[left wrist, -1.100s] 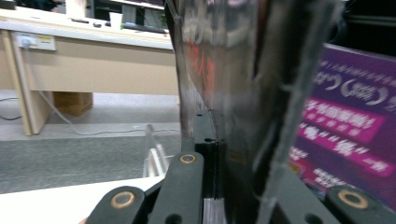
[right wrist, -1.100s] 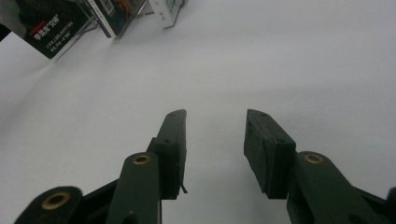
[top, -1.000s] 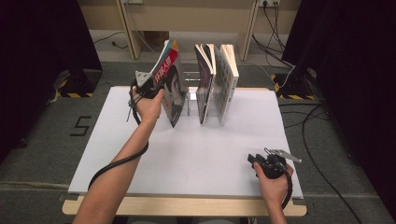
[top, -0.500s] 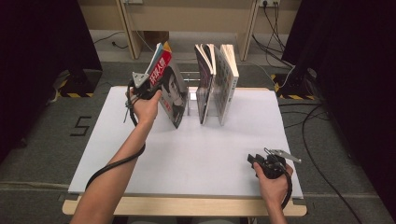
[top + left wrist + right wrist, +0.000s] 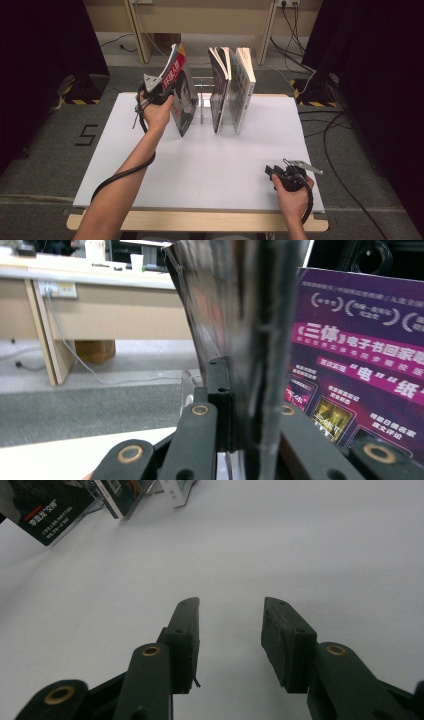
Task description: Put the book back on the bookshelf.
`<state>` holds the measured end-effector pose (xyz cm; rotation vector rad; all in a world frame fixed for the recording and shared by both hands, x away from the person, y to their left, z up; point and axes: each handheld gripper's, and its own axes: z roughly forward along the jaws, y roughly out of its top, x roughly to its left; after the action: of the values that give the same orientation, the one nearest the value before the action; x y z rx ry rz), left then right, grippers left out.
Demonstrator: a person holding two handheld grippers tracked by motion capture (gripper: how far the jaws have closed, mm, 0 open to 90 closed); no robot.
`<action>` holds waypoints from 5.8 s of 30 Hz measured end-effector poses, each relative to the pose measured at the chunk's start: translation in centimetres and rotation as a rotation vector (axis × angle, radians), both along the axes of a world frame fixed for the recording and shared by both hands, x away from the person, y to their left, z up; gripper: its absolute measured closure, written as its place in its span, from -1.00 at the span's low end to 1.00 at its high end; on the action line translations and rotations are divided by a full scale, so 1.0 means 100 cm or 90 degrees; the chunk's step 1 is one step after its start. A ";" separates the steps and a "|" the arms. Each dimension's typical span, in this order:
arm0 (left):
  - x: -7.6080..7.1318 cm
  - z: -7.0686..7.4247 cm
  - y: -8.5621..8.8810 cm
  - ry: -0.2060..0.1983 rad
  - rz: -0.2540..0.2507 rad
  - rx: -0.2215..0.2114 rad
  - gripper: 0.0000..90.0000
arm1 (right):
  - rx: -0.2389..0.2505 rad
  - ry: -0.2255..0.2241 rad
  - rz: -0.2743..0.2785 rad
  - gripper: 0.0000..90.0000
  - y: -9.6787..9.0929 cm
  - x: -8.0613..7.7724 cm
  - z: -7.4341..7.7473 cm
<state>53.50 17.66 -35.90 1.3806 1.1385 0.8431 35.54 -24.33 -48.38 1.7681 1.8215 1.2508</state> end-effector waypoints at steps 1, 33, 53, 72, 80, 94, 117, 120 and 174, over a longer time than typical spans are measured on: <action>0.000 0.000 -0.001 -0.002 0.002 -0.001 0.91 | 0.000 0.000 0.000 0.32 0.000 0.000 0.000; -0.010 -0.021 -0.005 0.012 -0.032 -0.005 0.73 | 0.003 0.001 -0.001 0.31 0.001 0.001 0.000; -0.012 -0.036 0.000 0.044 -0.039 -0.011 0.63 | -0.012 -0.005 0.006 0.31 0.004 0.001 0.002; -0.020 -0.038 0.002 0.060 -0.051 -0.024 0.34 | -0.013 -0.010 0.004 0.31 0.004 0.000 0.003; -0.028 -0.037 0.004 0.068 -0.065 -0.024 0.18 | -0.009 -0.007 0.003 0.31 0.006 0.000 0.003; -0.039 -0.036 0.012 0.088 -0.074 -0.022 0.05 | -0.015 -0.007 0.009 0.31 0.008 0.000 0.002; -0.058 -0.037 0.028 0.118 -0.096 -0.011 0.00 | -0.012 -0.005 0.003 0.31 0.009 -0.001 0.002; -0.061 -0.038 0.031 0.127 -0.103 -0.013 -0.01 | -0.015 -0.009 0.006 0.31 0.008 0.000 0.002; -0.148 -0.083 0.085 0.179 -0.131 -0.020 -0.06 | -0.017 -0.015 -0.004 0.30 0.008 -0.004 0.006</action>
<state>38.70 26.19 -44.19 1.5944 1.1897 0.4923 35.17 -23.53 -47.79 1.7369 1.8101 1.2335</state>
